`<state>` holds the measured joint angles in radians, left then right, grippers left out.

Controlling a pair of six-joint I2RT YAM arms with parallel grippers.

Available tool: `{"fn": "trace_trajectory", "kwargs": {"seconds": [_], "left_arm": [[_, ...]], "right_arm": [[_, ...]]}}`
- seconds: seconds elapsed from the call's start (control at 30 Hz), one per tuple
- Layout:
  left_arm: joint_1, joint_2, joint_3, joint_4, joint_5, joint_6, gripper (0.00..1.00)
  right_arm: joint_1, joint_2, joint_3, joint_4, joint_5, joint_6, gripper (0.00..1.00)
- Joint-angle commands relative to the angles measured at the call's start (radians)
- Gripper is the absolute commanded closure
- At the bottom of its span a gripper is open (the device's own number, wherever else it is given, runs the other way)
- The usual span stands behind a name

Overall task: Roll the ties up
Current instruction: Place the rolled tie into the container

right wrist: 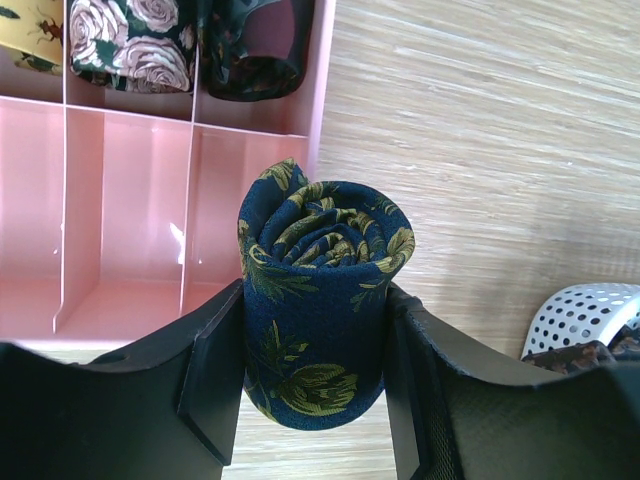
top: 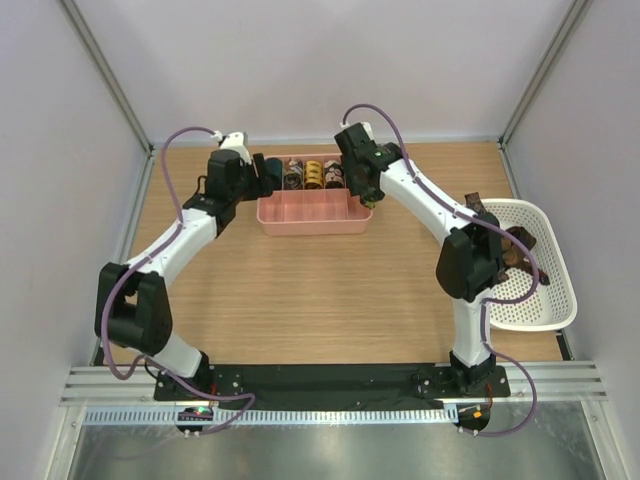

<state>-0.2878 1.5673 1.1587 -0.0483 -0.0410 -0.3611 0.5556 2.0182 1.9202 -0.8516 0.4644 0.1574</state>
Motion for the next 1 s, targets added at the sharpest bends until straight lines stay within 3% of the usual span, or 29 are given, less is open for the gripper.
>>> {"fn": "trace_trajectory", "kwargs": {"seconds": [0.0, 0.3, 0.97], "left_arm": [[-0.001, -0.091, 0.004, 0.002, 0.010, -0.018, 0.36], [-0.022, -0.156, -0.013, -0.002, 0.035, -0.032, 0.36], [-0.044, -0.145, -0.028, -0.001, 0.035, -0.022, 0.36]], "right_arm": [[0.012, 0.004, -0.006, 0.042, -0.003, 0.005, 0.99], [0.026, 0.027, -0.058, 0.088, -0.026, 0.033, 0.99], [0.033, 0.076, -0.136, 0.138, -0.035, 0.103, 0.99]]}}
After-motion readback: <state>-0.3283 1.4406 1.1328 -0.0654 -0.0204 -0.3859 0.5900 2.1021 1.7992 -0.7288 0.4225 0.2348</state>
